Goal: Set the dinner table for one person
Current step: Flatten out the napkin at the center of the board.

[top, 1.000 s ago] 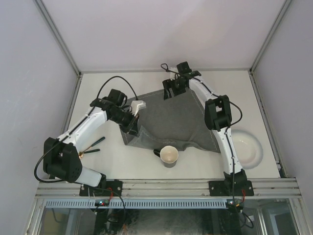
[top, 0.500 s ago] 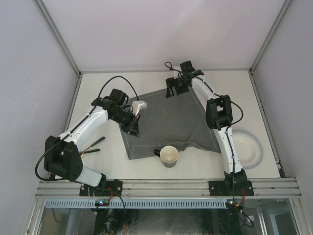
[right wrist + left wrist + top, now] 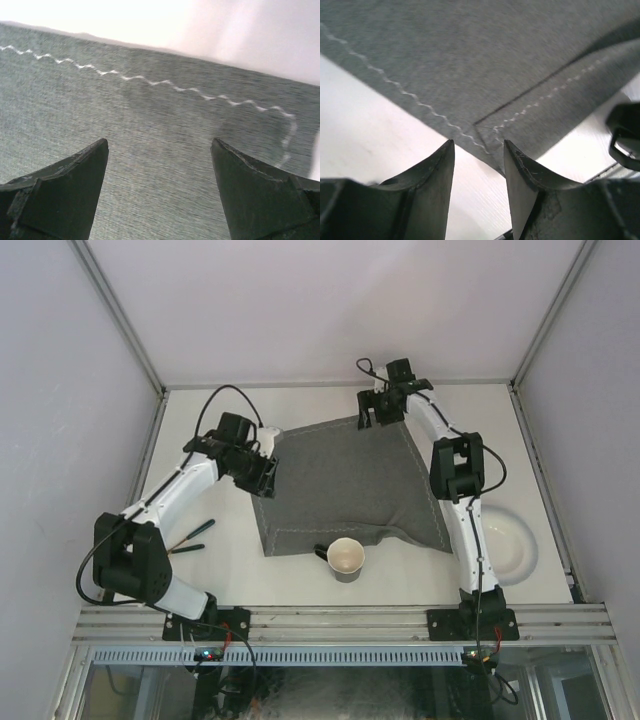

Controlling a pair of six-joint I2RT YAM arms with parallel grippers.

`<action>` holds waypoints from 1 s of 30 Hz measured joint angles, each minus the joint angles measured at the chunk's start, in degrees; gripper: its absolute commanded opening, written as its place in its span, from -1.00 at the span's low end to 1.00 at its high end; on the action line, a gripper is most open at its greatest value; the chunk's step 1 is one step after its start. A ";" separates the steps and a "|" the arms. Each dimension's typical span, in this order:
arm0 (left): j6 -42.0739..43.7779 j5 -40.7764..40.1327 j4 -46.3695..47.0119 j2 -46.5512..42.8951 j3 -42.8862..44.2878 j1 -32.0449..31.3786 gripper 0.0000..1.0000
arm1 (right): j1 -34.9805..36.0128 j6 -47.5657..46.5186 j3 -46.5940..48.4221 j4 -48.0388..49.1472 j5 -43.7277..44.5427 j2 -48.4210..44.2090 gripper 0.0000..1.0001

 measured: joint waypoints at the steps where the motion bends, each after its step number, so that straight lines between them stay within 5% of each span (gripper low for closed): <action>1: -0.79 -1.09 0.81 0.00 0.04 0.94 -0.03 | -0.42 0.17 0.31 -0.09 0.26 0.00 0.67; 22: -6.23 -10.19 3.26 -2.10 0.22 3.80 -0.03 | 0.15 -2.67 3.52 1.05 11.74 -0.04 0.68; 30: -11.82 -17.88 6.25 5.57 10.08 10.60 -0.04 | -0.59 -6.75 0.63 0.94 16.68 -1.62 0.66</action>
